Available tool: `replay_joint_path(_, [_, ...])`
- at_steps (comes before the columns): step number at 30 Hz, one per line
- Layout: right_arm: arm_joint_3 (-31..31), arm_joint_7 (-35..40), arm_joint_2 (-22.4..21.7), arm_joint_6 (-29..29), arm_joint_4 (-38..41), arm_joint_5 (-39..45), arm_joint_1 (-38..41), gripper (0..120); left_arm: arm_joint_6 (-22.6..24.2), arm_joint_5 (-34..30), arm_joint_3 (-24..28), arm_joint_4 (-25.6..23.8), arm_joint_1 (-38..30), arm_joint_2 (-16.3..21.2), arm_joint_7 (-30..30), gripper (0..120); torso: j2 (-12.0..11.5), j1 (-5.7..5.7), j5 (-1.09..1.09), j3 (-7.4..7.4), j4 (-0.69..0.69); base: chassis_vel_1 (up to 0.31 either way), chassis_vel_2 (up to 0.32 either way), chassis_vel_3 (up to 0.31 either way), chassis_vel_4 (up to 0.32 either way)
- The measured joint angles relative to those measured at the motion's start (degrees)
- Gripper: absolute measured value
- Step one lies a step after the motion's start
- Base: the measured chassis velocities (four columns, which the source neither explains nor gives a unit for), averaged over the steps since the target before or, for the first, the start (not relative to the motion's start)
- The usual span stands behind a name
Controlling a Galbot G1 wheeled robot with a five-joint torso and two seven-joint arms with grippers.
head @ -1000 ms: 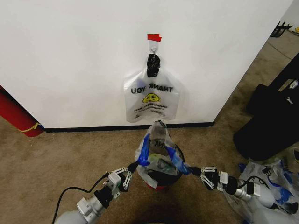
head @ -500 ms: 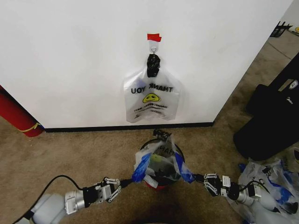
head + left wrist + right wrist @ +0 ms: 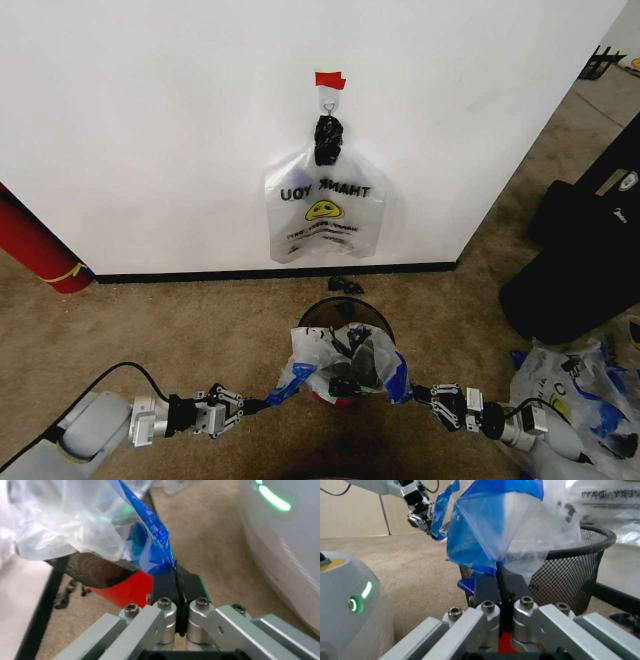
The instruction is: Pick up the garbage bag from the wall and place it over the trash bin.
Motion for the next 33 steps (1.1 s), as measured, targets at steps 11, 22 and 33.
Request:
replay_joint_path(11, [1.05,0.09,1.74,1.60,-7.50,-0.93,2.77,0,0.51,2.57,1.40,4.40,-4.68,0.07,5.58,0,0.00,0.00,0.00,0.00,-0.01,0.000,0.000,0.000,0.000])
replay_joint_path(22, [-0.96,1.91,5.05,-1.24,-9.43,9.66,3.77,0,2.22,1.37,2.15,4.84,-6.82,-0.98,7.67,0,0.00,0.00,0.00,0.00,0.01,0.000,0.000,0.000,0.000])
replay_joint_path(33, [-1.61,8.97,4.28,-3.06,-6.04,16.38,1.94,0,5.13,-5.99,0.12,1.87,-7.27,-0.67,9.69,11,0.00,0.00,0.01,0.00,-0.01,0.000,0.000,0.000,0.000])
